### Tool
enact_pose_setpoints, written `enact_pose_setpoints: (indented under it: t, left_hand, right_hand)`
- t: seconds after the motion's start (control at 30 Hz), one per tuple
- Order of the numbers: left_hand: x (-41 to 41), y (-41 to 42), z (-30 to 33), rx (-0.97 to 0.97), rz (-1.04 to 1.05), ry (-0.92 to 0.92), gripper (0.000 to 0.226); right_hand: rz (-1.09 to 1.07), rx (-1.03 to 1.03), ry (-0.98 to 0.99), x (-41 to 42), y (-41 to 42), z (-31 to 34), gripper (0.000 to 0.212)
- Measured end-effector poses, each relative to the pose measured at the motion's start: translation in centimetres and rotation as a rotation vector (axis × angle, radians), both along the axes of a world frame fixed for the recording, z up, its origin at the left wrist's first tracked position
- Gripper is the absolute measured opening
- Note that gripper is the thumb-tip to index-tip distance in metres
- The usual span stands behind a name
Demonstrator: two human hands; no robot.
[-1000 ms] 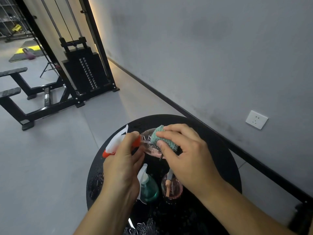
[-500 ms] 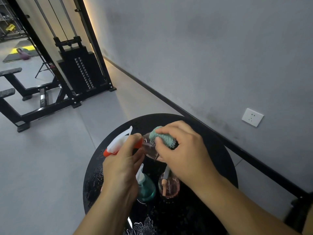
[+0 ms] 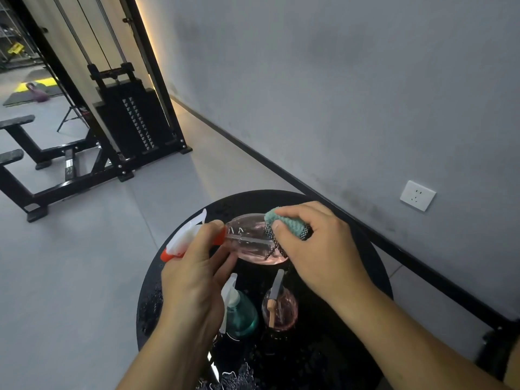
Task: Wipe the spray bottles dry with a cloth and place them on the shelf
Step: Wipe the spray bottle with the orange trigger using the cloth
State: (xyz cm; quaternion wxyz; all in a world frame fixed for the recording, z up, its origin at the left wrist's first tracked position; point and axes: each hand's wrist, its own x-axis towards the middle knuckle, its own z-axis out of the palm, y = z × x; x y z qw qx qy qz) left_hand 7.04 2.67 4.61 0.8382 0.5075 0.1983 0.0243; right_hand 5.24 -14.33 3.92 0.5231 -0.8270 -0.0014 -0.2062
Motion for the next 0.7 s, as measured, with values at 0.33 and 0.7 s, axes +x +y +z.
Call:
enact_pose_setpoints:
  t: [0.33, 0.7]
  left_hand:
    - [-0.1, 0.2, 0.4, 0.002, -0.016, -0.002, 0.012]
    - [0.4, 0.5, 0.3, -0.013, -0.025, -0.019, 0.01]
  right_hand:
    - [0.016, -0.002, 0.013, 0.1, -0.3, 0.2, 0.02]
    - [0.062, -0.015, 0.019, 0.1, -0.2, 0.4, 0.024]
